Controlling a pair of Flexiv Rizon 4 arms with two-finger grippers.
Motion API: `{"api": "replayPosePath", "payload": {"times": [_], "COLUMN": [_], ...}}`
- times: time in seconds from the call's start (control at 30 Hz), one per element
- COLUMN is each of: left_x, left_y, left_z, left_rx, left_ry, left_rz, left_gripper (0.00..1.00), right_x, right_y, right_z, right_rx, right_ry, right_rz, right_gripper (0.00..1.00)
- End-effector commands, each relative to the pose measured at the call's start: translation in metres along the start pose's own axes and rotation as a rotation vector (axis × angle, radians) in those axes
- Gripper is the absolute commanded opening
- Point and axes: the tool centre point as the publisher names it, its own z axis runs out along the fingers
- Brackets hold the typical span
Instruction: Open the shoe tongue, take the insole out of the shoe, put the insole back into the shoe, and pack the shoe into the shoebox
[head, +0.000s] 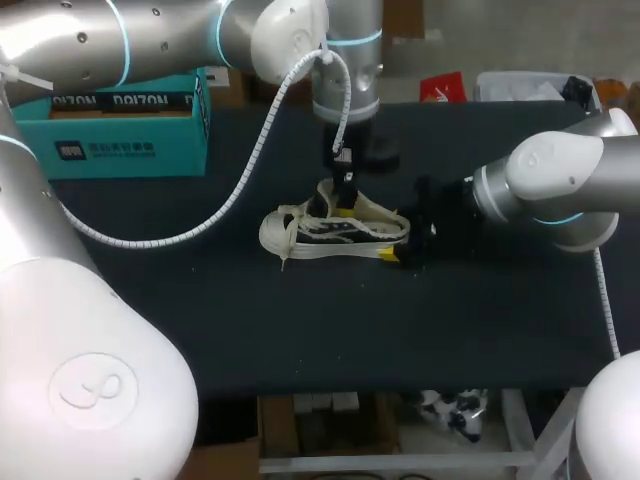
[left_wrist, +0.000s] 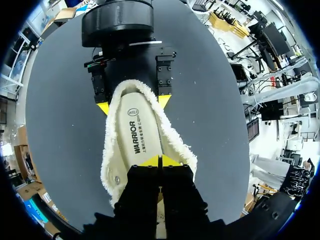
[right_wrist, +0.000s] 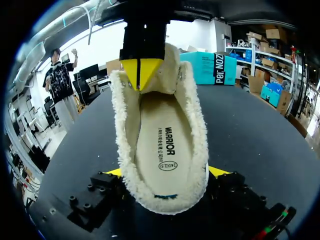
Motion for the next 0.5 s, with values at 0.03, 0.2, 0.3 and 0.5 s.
{"api": "replayPosePath", "payload": {"times": [0.03,0.2,0.3,0.5], "left_x": [0.008,0.013,0.011,0.014], "left_y": [0.003,0.007,0.010,0.012], "left_z": [0.027,0.040,0.044,0.051], "left_rx": [0.017,0.013,0.008,0.012], "left_ry": [-0.034,-0.026,-0.026,-0.020], "left_rz": [0.000,-0.008,-0.019,-0.031], "left_gripper": [0.00,0.00,0.00,0.00], "right_x": [-0.003,-0.003,-0.003,-0.003], "right_y": [-0.006,-0.006,-0.006,-0.006], "right_z": [0.005,0.005,0.005,0.005], "right_rx": [-0.002,-0.002,-0.002,-0.002], "right_ry": [0.001,0.001,0.001,0.001], "right_rz": [0.001,0.001,0.001,0.001], "right_gripper": [0.00,0.00,0.00,0.00]}}
